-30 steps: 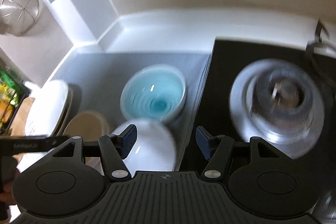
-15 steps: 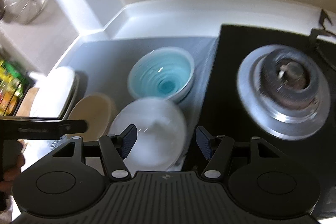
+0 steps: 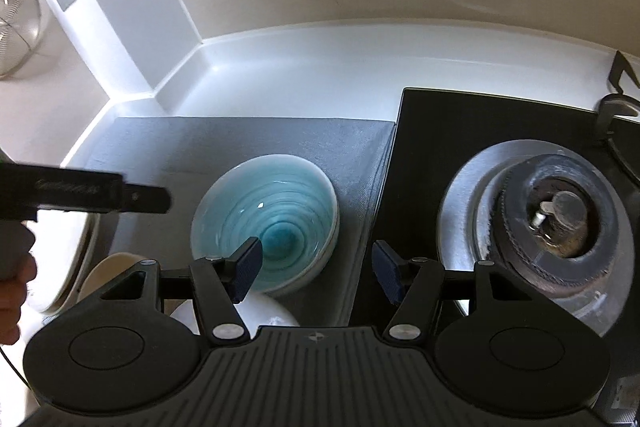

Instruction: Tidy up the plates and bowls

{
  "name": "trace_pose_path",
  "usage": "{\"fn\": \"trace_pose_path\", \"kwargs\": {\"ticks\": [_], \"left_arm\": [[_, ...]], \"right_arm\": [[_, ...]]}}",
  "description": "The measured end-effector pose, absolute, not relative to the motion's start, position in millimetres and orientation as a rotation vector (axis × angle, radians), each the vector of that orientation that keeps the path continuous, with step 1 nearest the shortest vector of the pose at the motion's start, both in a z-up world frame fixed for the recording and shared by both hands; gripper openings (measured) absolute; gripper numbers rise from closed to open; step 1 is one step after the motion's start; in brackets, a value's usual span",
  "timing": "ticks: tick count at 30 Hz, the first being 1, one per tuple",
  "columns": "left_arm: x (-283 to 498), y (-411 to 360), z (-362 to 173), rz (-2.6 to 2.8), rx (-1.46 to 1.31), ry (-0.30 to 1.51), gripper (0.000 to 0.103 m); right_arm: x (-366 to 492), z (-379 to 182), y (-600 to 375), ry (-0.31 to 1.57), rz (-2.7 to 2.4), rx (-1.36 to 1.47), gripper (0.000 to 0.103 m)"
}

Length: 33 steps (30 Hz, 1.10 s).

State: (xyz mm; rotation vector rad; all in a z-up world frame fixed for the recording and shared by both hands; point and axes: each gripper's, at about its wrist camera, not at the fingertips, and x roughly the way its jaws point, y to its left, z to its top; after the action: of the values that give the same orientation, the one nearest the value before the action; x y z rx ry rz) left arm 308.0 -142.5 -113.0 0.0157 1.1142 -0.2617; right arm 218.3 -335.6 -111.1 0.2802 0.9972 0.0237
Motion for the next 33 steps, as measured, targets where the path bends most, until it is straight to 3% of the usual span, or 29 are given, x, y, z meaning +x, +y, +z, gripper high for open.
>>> {"fn": "trace_pose_path", "kwargs": {"ticks": [12, 14, 16, 17, 18, 33], "left_arm": [[344, -177, -159, -0.323, 0.069, 1.235, 0.093], [345, -180, -162, -0.330, 0.078, 1.240, 0.081], [347, -181, -164, -0.345, 0.089, 1.261, 0.033], [349, -181, -163, -0.377, 0.052, 1.271, 0.019], [349, -182, -162, -0.382, 0.036, 1.278, 0.014], [341, -156, -123, -0.373, -0.039, 1.209, 0.010]], "right_arm": [[249, -138, -331, 1.088, 0.000, 0.321, 0.038], [252, -141, -329, 1.098, -0.002, 0.318, 0.035], [254, -144, -327, 1.106, -0.016, 0.295, 0.027], [255, -145, -326, 1.108, -0.026, 0.274, 0.016], [256, -146, -326, 1.106, -0.034, 0.251, 0.013], [259, -130, -325, 0.953, -0.026, 0.258, 0.008]]}}
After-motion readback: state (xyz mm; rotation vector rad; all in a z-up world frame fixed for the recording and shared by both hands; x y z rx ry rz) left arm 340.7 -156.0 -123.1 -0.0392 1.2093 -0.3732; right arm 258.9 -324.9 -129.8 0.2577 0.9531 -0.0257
